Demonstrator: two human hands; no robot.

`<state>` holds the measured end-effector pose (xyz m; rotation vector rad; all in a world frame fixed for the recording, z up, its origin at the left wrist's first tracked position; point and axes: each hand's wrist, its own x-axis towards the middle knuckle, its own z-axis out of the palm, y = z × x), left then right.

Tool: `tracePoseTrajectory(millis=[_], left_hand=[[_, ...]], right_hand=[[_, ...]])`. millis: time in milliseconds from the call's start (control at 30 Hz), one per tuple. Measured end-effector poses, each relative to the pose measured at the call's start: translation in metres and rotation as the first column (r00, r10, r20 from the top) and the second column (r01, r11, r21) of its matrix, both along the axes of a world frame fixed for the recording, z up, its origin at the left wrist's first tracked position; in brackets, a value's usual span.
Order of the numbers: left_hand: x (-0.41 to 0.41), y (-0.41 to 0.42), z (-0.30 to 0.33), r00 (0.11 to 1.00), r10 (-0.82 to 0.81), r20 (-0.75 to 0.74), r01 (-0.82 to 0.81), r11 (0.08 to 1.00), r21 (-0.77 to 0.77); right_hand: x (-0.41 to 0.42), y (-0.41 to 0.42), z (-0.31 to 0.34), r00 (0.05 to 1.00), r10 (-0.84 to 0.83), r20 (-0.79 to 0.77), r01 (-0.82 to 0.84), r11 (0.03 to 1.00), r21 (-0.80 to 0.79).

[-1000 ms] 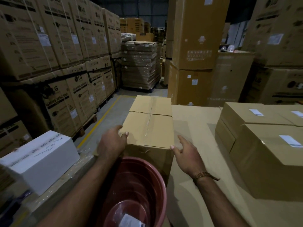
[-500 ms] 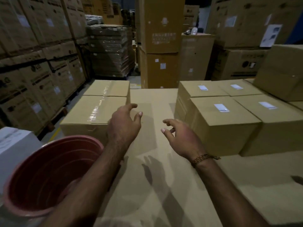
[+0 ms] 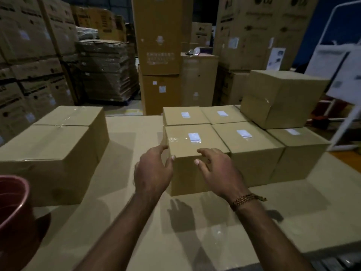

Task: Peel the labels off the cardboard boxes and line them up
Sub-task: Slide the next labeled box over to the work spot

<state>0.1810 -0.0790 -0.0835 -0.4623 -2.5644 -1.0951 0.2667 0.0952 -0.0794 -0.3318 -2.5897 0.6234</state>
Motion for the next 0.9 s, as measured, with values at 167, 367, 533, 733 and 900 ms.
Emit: tracePoseTrajectory(millis=[167, 367, 533, 733, 900], left_hand=[[-0.015, 0.061, 0.020, 0.994, -0.070, -0.084, 0.070, 0.998, -0.008], [-0.036, 0.138, 0.044, 0.969, -0.178, -0.171, 0.169, 0.983, -0.066], [-0.036, 0.209, 0.054, 0.957, -0.209, -0.200, 0.188, 0.975, -0.119], [-0.041, 0.317, 0.065, 0.958, -0.188, -0.216, 0.168, 0.980, -0.109], [-0.037, 0.407, 0.074, 0.964, -0.184, -0.192, 0.170, 0.982, -0.086]], right_hand=[[0.002, 0.057, 0.015, 0.994, -0.096, -0.057, 0.094, 0.995, -0.025], [0.012, 0.130, 0.031, 0.973, -0.201, -0.111, 0.201, 0.980, -0.013], [0.009, 0.204, 0.036, 0.948, -0.271, -0.166, 0.268, 0.963, -0.040], [-0.004, 0.313, 0.050, 0.934, -0.274, -0.229, 0.274, 0.961, -0.034], [-0.010, 0.406, 0.063, 0.936, -0.249, -0.251, 0.245, 0.968, -0.047]])
